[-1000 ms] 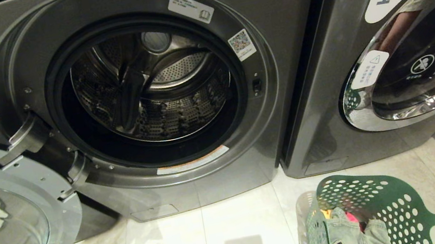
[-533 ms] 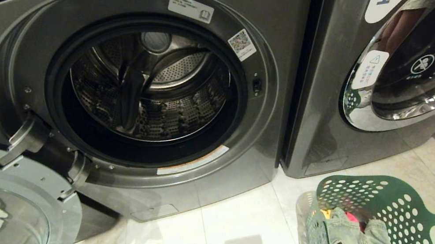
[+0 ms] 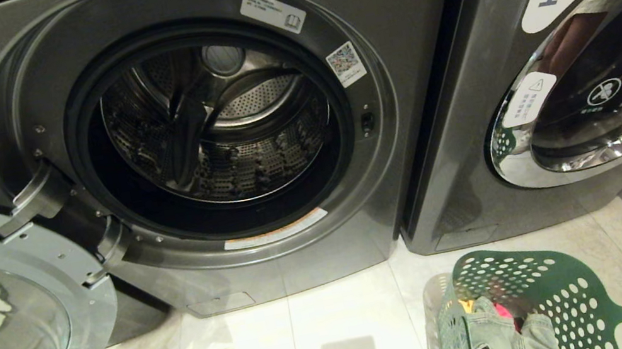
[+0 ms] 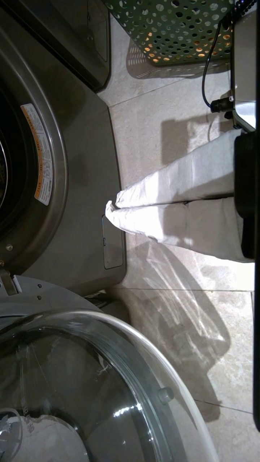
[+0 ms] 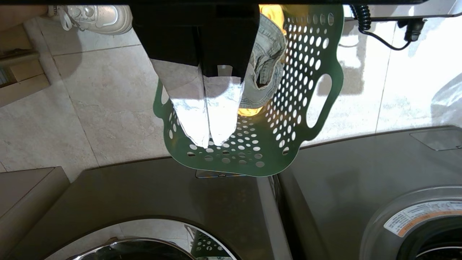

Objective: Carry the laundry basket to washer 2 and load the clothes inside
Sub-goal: Place the clothes into the washing machine

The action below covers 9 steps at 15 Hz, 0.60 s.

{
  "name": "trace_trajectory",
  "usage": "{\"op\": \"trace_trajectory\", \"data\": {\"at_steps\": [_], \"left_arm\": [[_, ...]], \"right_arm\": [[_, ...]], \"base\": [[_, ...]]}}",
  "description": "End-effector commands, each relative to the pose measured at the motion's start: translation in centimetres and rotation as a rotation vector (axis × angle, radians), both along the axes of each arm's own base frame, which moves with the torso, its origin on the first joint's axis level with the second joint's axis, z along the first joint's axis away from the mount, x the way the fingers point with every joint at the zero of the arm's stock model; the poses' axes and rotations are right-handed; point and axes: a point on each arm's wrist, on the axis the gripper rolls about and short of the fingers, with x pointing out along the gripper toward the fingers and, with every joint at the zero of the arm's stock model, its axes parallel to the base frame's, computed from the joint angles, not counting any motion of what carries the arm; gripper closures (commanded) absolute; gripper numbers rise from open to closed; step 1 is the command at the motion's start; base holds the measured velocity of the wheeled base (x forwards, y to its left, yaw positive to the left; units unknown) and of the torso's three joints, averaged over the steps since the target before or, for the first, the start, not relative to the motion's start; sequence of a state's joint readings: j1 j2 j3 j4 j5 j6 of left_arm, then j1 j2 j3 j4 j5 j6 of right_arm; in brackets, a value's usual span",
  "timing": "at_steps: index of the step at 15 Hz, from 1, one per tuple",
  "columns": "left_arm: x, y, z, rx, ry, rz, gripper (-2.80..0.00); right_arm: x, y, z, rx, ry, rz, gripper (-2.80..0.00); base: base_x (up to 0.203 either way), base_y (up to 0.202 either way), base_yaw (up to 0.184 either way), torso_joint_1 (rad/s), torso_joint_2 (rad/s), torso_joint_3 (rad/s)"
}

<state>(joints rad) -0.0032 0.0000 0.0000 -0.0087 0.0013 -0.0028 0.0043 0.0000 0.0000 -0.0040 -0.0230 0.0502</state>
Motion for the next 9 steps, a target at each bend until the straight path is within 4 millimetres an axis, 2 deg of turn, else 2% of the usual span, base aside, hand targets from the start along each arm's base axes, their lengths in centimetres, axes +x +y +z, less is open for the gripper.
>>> {"op": "trace_trajectory", "data": {"at_steps": [1, 9], "left_arm": [[0.01, 0.00, 0.01, 0.000, 0.001, 0.000, 0.00], [0.01, 0.00, 0.01, -0.001, 0.001, 0.000, 0.00]], "right_arm": [[0.01, 0.00, 0.01, 0.000, 0.001, 0.000, 0.00], [0.01, 0.00, 0.01, -0.001, 0.001, 0.000, 0.00]], "base": [[0.000, 0.000, 0.000, 0.000, 0.00, 0.000], [0.000, 0.000, 0.000, 0.000, 0.00, 0.000]]}}
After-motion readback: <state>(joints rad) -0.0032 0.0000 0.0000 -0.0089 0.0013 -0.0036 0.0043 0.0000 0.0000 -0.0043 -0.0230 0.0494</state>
